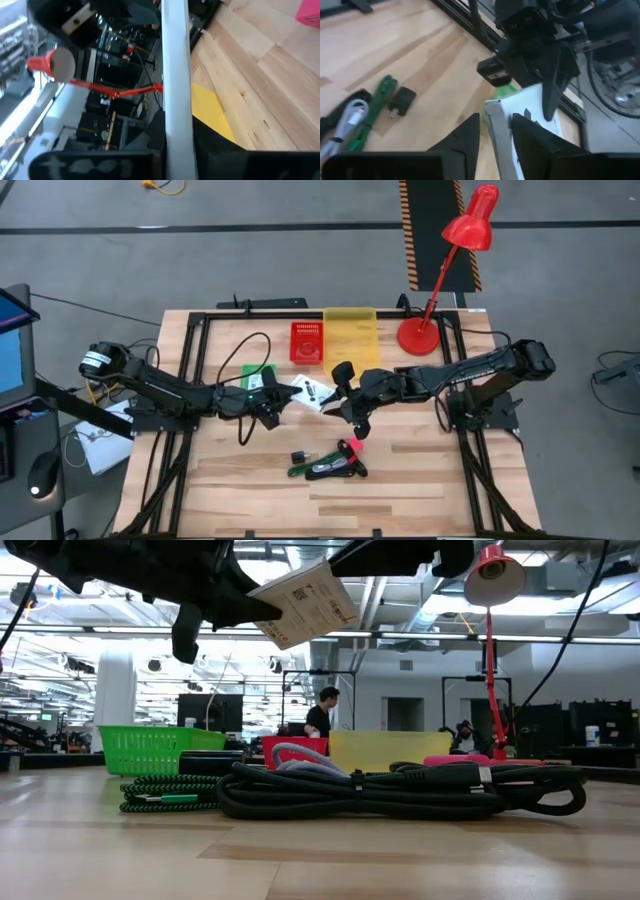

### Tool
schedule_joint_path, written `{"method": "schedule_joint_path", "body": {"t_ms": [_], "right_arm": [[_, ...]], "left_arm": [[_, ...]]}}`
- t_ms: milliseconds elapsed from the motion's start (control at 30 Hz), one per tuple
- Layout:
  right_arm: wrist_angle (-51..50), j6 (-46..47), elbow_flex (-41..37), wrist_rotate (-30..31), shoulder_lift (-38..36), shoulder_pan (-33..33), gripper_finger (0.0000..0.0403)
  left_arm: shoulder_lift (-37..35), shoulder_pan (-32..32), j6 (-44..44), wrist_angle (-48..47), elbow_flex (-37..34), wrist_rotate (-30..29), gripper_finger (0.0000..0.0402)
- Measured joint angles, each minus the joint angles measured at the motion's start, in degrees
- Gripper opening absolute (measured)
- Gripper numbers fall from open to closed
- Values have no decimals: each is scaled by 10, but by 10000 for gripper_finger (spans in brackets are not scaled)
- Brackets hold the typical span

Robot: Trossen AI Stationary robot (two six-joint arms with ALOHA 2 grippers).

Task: Pick and place items into bin
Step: Put the white card reader box into the green basket

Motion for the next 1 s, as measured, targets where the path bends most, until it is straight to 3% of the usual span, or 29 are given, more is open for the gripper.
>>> {"method": "schedule_joint_path", "body": {"t_ms": [267, 567, 700, 1000], "right_arm": [[-44, 0, 2, 153, -1, 17, 153], [-121, 29, 0, 235, 0, 33, 152], [-152, 70, 0, 235, 0, 33, 142], [-204, 167, 0, 235, 0, 33, 119]], "left_arm": [[1, -1, -104, -10, 0, -90, 23], [0, -15, -319, -88, 0, -264, 23], [-1, -32, -470, -152, 0, -300, 23], [-5, -85, -855, -418, 61, -299, 23]]}}
